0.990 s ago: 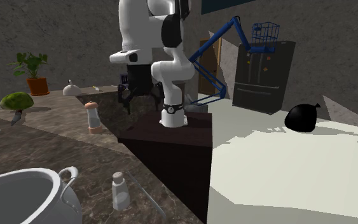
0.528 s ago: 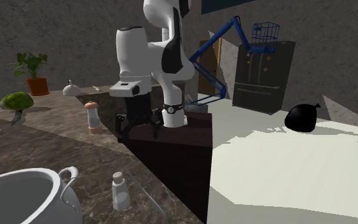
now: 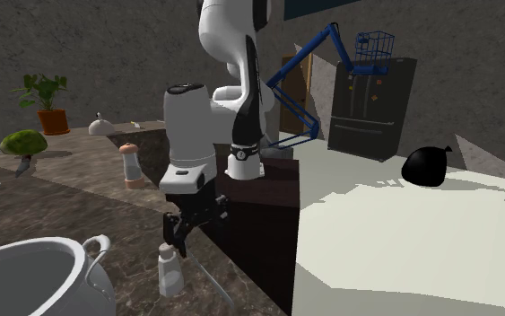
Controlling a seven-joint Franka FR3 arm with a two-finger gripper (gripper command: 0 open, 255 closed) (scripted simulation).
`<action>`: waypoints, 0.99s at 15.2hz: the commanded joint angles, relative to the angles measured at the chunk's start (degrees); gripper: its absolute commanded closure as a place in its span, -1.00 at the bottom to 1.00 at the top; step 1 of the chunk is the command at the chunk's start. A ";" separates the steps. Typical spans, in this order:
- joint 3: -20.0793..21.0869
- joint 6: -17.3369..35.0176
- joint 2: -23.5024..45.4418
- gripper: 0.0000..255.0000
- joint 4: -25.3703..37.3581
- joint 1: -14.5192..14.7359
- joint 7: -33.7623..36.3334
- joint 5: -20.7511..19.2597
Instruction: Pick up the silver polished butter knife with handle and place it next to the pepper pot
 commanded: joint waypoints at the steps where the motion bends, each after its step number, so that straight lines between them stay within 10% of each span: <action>1: 0.75 1.22 2.72 -1.00 1.61 -0.28 -1.72 0.25; 15: 1.89 5.67 8.45 -1.00 2.91 -1.07 -2.27 0.96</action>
